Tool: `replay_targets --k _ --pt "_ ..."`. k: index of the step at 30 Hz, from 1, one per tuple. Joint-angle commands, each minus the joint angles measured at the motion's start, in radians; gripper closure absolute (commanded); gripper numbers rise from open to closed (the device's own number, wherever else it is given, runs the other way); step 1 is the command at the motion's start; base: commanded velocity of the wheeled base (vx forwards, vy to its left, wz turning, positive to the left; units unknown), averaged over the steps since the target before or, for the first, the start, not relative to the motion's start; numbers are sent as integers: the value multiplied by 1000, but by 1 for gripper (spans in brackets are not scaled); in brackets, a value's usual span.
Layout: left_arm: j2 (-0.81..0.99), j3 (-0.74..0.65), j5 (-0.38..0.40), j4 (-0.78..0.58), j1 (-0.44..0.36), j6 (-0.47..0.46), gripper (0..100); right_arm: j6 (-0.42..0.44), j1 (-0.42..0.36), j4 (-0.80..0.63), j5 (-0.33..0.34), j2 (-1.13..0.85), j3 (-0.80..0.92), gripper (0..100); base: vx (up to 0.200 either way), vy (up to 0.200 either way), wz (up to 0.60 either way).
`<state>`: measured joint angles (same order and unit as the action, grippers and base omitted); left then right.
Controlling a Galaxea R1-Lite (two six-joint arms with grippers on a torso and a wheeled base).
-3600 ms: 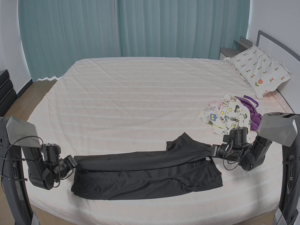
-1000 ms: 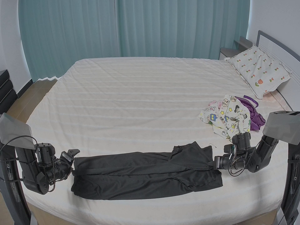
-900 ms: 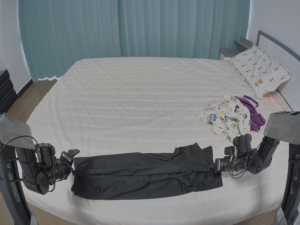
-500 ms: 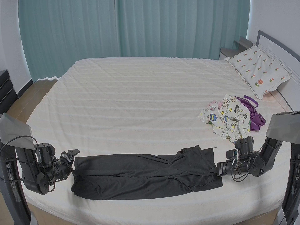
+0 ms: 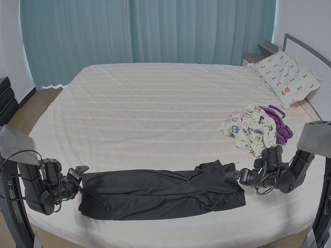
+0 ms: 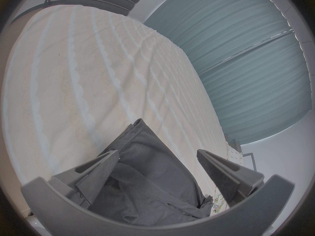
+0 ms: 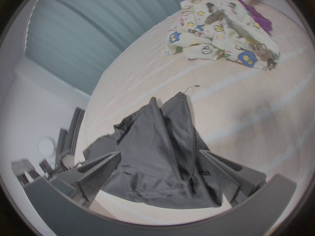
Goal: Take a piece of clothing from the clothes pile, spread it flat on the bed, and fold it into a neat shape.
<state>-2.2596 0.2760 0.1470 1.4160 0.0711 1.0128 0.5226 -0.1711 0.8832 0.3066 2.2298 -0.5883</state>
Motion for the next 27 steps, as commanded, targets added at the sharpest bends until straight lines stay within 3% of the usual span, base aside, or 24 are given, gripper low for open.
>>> replay_targets --k 1,4,8,21,23,27 --pt "-2 -17 0 1 -10 -6 0 188 -48 60 -60 -24 30 0 0 0 0" --pt "-2 -23 0 1 -10 -6 0 297 -44 99 -50 -6 42 0 -67 0 0" --pt "-2 -23 0 1 -10 -8 0 366 -19 177 -35 14 65 0 -200 0 0" --pt "26 -12 -12 5 -1 -17 0 376 -7 326 -15 71 108 0 -15 0 0" --pt "54 42 -17 -12 10 -99 0 376 -16 330 -20 83 108 0 0 0 0" --pt "45 178 -24 -117 18 -172 0 375 -18 338 -21 87 107 0 0 0 0"
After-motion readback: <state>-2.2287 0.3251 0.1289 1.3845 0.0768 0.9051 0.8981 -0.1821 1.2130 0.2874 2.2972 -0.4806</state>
